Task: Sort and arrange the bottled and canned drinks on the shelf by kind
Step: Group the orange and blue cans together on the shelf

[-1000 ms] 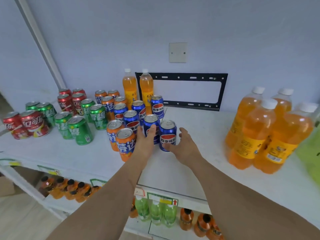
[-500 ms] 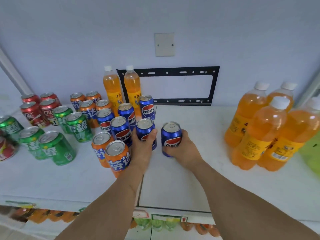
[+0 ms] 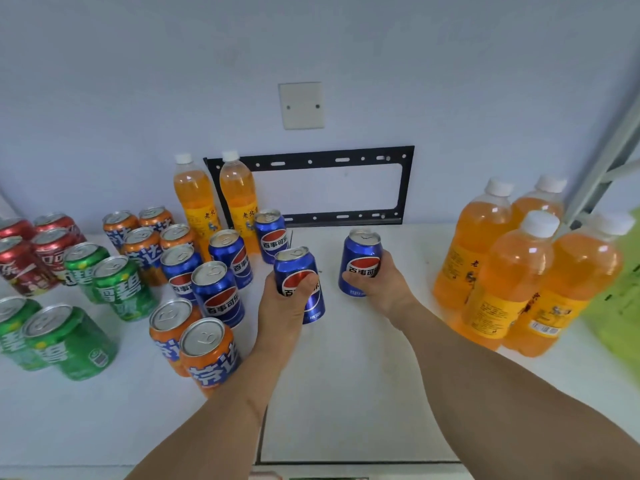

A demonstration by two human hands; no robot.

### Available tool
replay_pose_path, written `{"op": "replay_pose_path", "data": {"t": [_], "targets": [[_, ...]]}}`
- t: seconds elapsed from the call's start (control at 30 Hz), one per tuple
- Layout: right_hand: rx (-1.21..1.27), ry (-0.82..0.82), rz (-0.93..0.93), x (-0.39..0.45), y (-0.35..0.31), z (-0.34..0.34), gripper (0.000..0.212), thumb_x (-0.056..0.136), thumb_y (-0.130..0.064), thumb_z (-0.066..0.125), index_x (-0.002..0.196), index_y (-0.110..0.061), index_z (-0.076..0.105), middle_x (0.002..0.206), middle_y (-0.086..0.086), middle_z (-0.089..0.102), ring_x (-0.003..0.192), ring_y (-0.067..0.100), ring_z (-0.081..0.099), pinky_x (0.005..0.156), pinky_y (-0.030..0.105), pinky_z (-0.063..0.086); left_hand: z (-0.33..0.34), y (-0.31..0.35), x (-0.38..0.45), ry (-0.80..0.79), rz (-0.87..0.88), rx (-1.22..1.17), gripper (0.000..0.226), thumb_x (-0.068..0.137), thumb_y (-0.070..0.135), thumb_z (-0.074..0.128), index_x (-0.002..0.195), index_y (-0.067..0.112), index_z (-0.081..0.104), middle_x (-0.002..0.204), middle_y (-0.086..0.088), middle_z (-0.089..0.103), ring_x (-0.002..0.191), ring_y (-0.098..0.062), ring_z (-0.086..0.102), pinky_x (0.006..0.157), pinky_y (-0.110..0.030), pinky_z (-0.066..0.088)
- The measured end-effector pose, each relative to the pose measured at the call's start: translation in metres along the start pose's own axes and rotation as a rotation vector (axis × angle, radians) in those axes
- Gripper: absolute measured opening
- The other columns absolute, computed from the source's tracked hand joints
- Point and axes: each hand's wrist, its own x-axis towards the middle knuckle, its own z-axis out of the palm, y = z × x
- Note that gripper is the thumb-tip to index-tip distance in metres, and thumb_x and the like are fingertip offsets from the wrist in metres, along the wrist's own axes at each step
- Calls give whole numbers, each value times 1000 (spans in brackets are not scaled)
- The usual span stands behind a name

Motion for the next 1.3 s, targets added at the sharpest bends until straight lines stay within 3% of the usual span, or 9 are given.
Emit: {"op": "replay_pose_path", "data": {"t": [0.2, 0.33, 0.47, 0.63, 0.73, 0.87, 0.97, 1.13, 1.3], "targets": [[-49, -58, -21, 17, 4, 7, 83, 79, -22, 80, 145, -21, 31, 135, 0, 53, 112, 16, 51, 94, 29, 44, 2, -8, 8, 33, 5, -24, 59, 72, 38, 76, 125, 33, 52, 119, 9, 66, 104, -10, 65, 79, -24, 55], [-80, -61, -24, 20, 6, 12, 85, 79, -21, 80, 147, -22, 28, 139, 0, 50, 122, 18, 49, 96, 29, 42, 2, -11, 15, 40, 18, 24, 70, 60, 55, 78, 122, 39, 52, 120, 12, 66, 110, -10, 64, 95, -35, 53], [-88, -38, -23, 14, 8, 15, 86, 79, -22, 80, 147, -23, 28, 139, 0, 51, 122, 18, 50, 97, 28, 41, 1, -14, 20, 63, 25, 125, 78, 53, 71, 77, 121, 43, 51, 119, 15, 65, 110, -9, 63, 98, -39, 52], [-200, -4, 82, 4, 5, 11, 97, 76, -28, 83, 151, -19, 22, 150, 3, 39, 132, 21, 44, 104, 32, 39, 4, -13, 29, 13, -11, 142, 70, 57, 57, 83, 119, 43, 53, 117, 15, 65, 111, -10, 63, 101, -43, 50], [-655, 16, 145, -15, 1, 3, 72, 86, -33, 69, 146, -14, 33, 145, 8, 42, 127, 25, 47, 99, 34, 43, 7, -8, 35, -43, -23, 160, 80, 61, 45, 85, 132, 30, 52, 126, 10, 63, 118, -14, 59, 106, -43, 46], [-1100, -27, 0, -43, -7, 2, 39, 96, -28, 51, 133, -17, 51, 123, 5, 58, 109, 23, 56, 86, 31, 48, 14, -2, 39, -79, -23, 230, 72, 74, 26, 85, 136, 25, 48, 129, 5, 61, 122, -18, 56, 105, -38, 44], [-1229, -80, -100, -54, -8, 5, 32, 97, -26, 46, 125, -15, 58, 115, 5, 61, 102, 23, 57, 79, 30, 45, 18, 0, 42, -92, -39, 293, 73, 78, 26, 82, 141, 23, 45, 137, 2, 57, 127, -20, 53, 109, -42, 42], [-1265, -105, -160, -62, -1, 5, 33, 98, -25, 43, 126, -16, 58, 118, 6, 60, 106, 24, 56, 87, 33, 46, 18, 6, 42, -95, -98, 345, 77, 78, 28, 81, 144, 23, 41, 141, 1, 54, 131, -22, 49, 110, -44, 40], [-1275, -103, -224, -66, -6, 9, 31, 97, -26, 44, 124, -16, 58, 118, 6, 60, 105, 23, 56, 85, 32, 45, 14, 12, 31, -69, -154, 457, 91, 73, 33, 85, 148, 17, 36, 143, -4, 53, 130, -25, 52, 108, -43, 43]]}}
